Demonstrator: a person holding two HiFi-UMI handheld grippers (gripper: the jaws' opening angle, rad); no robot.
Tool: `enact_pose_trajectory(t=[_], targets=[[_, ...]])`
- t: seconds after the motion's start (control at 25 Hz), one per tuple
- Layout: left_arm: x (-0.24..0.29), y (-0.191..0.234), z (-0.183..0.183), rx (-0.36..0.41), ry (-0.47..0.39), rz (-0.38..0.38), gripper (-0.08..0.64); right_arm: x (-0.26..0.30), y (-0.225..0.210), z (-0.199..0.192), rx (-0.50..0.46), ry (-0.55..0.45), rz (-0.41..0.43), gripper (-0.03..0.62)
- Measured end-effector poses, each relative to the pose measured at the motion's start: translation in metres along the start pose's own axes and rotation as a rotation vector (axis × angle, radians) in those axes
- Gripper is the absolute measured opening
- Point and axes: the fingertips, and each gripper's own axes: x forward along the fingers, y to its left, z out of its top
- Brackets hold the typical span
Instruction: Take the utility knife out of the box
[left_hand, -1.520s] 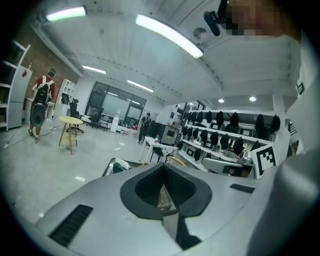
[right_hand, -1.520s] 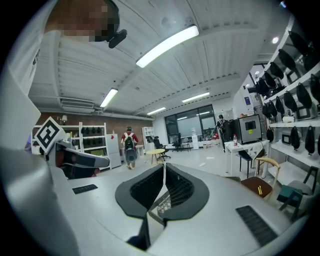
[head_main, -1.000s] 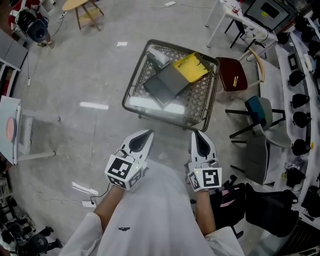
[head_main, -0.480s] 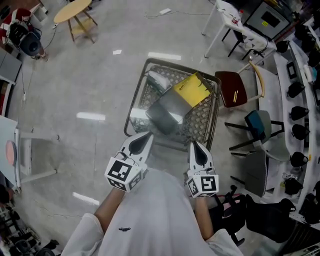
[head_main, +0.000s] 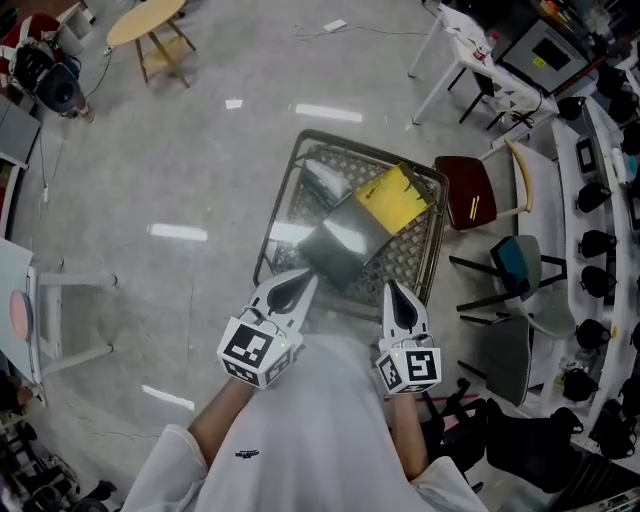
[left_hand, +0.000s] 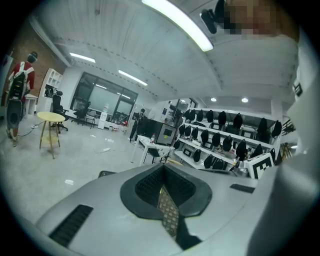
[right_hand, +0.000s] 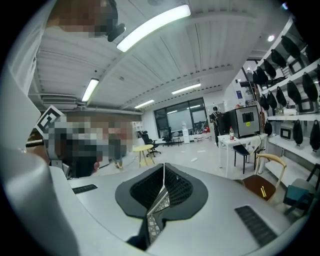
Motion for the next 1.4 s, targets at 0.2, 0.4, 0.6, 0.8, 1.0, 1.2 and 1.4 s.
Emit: enact_pose_trajectory(t=[0.2,0.4,0.6,0.8,1.0,1.2,1.4], targets=[[0.011,0.002,0.01,0.006,0.011,0.024,0.003,0.015,-0.007,-0.003,-0.002,0.034,0.031,0.0],[0.026,0.007,0.017,-0.003,-0.002,0.072,0.003,0.037,-0.021,-0.004,0.005,0.045,0.083,0.0],[0.043,0.01,0.016,-0.002,-0.001,0.104,0.003,0.058,-0.046,-0.006,0.01,0.069,0.1,0.001],[0.058,0.017,0.016,-0.007,-0.008,0.135,0.003,0.088,-0.065,-0.015,0.012,0.103,0.125,0.002],[0.078,0.027,0.015,-0.027,0.007,0.165,0.003,0.124,-0.087,-0.031,0.033,0.157,0.142,0.002],[0.102,0.036,0.012,-0.047,0.028,0.178,0.003,0.167,-0.107,-0.055,0.064,0.217,0.163,0.034],[0.125,0.051,0.0,-0.076,0.061,0.202,0.003,0.21,-0.132,-0.089,0.081,0.288,0.155,0.044]])
